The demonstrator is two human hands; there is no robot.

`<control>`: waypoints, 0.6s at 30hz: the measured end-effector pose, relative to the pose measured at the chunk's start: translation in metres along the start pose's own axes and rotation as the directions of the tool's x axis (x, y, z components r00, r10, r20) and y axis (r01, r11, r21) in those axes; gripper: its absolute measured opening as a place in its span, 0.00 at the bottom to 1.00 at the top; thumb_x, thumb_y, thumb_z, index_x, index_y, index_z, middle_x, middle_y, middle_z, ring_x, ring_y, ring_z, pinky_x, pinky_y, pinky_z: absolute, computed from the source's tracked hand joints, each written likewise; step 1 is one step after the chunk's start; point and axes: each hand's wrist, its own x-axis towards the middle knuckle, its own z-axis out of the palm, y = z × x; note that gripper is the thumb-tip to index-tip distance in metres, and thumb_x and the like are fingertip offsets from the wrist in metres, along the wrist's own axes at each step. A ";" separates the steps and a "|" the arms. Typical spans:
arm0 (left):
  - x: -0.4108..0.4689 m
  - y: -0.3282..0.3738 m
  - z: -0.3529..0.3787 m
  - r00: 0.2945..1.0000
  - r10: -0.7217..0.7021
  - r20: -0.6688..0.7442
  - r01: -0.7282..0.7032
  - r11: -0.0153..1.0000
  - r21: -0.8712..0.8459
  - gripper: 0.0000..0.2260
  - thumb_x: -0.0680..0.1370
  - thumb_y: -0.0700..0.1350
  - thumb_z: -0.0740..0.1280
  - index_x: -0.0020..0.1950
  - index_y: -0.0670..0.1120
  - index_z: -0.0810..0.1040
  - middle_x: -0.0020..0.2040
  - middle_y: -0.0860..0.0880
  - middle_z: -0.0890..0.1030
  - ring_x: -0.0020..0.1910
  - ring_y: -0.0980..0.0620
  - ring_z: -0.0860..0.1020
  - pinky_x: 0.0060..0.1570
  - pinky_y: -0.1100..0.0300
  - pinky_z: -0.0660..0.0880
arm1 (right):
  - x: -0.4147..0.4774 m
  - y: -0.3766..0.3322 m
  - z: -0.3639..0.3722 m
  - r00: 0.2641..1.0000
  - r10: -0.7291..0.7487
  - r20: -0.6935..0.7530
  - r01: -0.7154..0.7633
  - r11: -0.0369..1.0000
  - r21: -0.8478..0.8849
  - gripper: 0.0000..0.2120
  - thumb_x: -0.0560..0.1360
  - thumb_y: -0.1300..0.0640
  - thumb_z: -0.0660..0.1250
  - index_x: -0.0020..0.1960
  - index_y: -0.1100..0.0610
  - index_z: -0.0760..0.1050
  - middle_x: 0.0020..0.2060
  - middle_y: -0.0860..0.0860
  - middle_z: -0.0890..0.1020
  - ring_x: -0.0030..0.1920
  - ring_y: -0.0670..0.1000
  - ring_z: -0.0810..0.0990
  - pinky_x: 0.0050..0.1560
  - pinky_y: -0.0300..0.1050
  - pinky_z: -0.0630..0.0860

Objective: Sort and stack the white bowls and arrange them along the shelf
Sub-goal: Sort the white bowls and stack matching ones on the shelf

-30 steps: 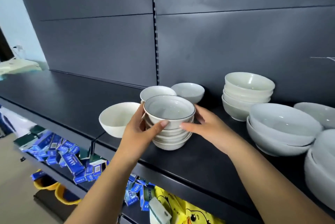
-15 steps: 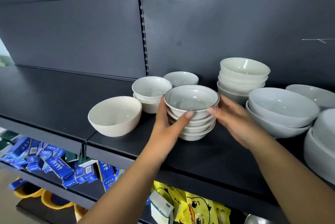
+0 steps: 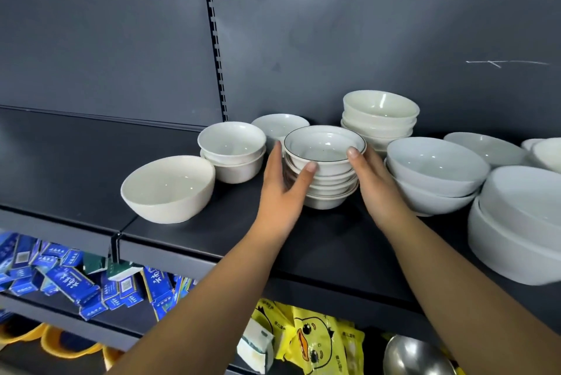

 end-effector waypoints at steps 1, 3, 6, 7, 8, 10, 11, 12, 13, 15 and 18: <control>-0.004 0.002 -0.002 0.998 -0.023 -0.051 0.022 1.000 -0.010 0.30 0.73 0.52 0.67 0.72 0.49 0.62 0.70 0.57 0.66 0.69 0.60 0.65 0.69 0.62 0.62 | -0.002 -0.001 0.001 0.998 -0.011 -0.054 0.009 0.999 -0.044 0.17 0.78 0.49 0.59 0.66 0.48 0.67 0.60 0.40 0.74 0.59 0.35 0.72 0.57 0.27 0.67; -0.015 0.010 -0.013 0.993 -0.023 -0.116 0.024 1.000 0.004 0.25 0.77 0.47 0.65 0.72 0.52 0.61 0.68 0.60 0.65 0.68 0.65 0.64 0.68 0.65 0.61 | -0.009 -0.007 0.003 0.980 -0.046 -0.196 0.022 0.992 -0.120 0.20 0.77 0.49 0.62 0.67 0.52 0.68 0.60 0.41 0.74 0.61 0.40 0.71 0.59 0.32 0.66; -0.036 0.026 -0.042 0.990 0.050 -0.135 -0.039 0.996 0.082 0.15 0.78 0.40 0.62 0.60 0.59 0.69 0.57 0.60 0.75 0.56 0.73 0.72 0.59 0.73 0.67 | -0.025 -0.020 0.009 0.925 -0.129 -0.358 0.082 0.986 -0.143 0.20 0.76 0.55 0.64 0.67 0.55 0.68 0.54 0.36 0.72 0.58 0.38 0.69 0.52 0.20 0.63; -0.045 0.033 -0.054 0.986 0.072 -0.151 -0.059 0.994 0.091 0.13 0.79 0.40 0.62 0.58 0.56 0.71 0.54 0.58 0.77 0.52 0.73 0.74 0.55 0.76 0.68 | -0.032 -0.023 0.014 0.912 -0.167 -0.376 0.111 0.980 -0.166 0.19 0.76 0.55 0.64 0.66 0.54 0.68 0.55 0.36 0.71 0.58 0.39 0.69 0.53 0.20 0.62; -0.053 0.038 -0.067 0.979 0.101 -0.176 -0.082 0.991 0.109 0.10 0.78 0.41 0.62 0.57 0.54 0.73 0.53 0.55 0.79 0.51 0.73 0.74 0.52 0.77 0.68 | -0.039 -0.028 0.021 0.905 -0.201 -0.376 0.140 0.973 -0.183 0.18 0.76 0.54 0.65 0.65 0.52 0.69 0.56 0.38 0.72 0.60 0.40 0.70 0.56 0.22 0.63; -0.069 0.045 -0.097 0.960 0.150 -0.235 -0.115 0.981 0.156 0.08 0.76 0.46 0.61 0.52 0.52 0.76 0.50 0.54 0.81 0.49 0.73 0.75 0.49 0.78 0.67 | -0.053 -0.038 0.043 0.903 -0.270 -0.335 0.210 0.956 -0.203 0.18 0.72 0.47 0.66 0.60 0.47 0.69 0.57 0.39 0.73 0.61 0.40 0.70 0.61 0.29 0.64; -0.076 0.046 -0.112 0.952 0.151 -0.267 -0.107 0.979 0.171 0.08 0.75 0.47 0.60 0.49 0.53 0.77 0.48 0.56 0.82 0.48 0.72 0.75 0.49 0.78 0.67 | -0.058 -0.042 0.055 0.903 -0.304 -0.304 0.246 0.945 -0.215 0.19 0.70 0.43 0.65 0.58 0.45 0.68 0.55 0.37 0.73 0.60 0.38 0.70 0.61 0.28 0.63; -0.082 0.048 -0.129 0.944 0.144 -0.299 -0.089 0.978 0.188 0.08 0.74 0.48 0.60 0.48 0.53 0.78 0.46 0.59 0.82 0.47 0.71 0.76 0.48 0.77 0.68 | -0.063 -0.046 0.071 0.905 -0.330 -0.268 0.276 0.936 -0.219 0.19 0.68 0.42 0.63 0.57 0.45 0.68 0.54 0.35 0.72 0.57 0.35 0.70 0.60 0.27 0.63; -0.088 0.046 -0.146 0.937 0.131 -0.324 -0.064 0.976 0.208 0.09 0.74 0.49 0.60 0.47 0.52 0.79 0.43 0.61 0.83 0.47 0.70 0.76 0.48 0.76 0.69 | -0.066 -0.048 0.086 0.909 -0.351 -0.226 0.303 0.927 -0.223 0.18 0.67 0.42 0.63 0.56 0.46 0.69 0.52 0.35 0.72 0.55 0.33 0.70 0.59 0.25 0.63; -0.100 0.040 -0.177 0.932 0.104 -0.348 -0.001 0.959 0.283 0.13 0.74 0.54 0.59 0.48 0.50 0.80 0.42 0.66 0.82 0.45 0.68 0.77 0.46 0.76 0.70 | -0.068 -0.045 0.118 0.935 -0.330 -0.133 0.298 0.930 -0.215 0.19 0.67 0.46 0.67 0.56 0.50 0.73 0.52 0.40 0.75 0.54 0.34 0.71 0.58 0.25 0.63; -0.109 0.026 -0.205 0.957 0.057 -0.286 0.104 0.848 0.519 0.21 0.73 0.57 0.56 0.55 0.45 0.80 0.50 0.57 0.82 0.49 0.60 0.77 0.46 0.71 0.69 | -0.058 -0.028 0.158 0.999 -0.053 -0.009 0.051 0.984 -0.173 0.26 0.70 0.50 0.71 0.64 0.57 0.71 0.61 0.49 0.74 0.63 0.46 0.71 0.64 0.36 0.65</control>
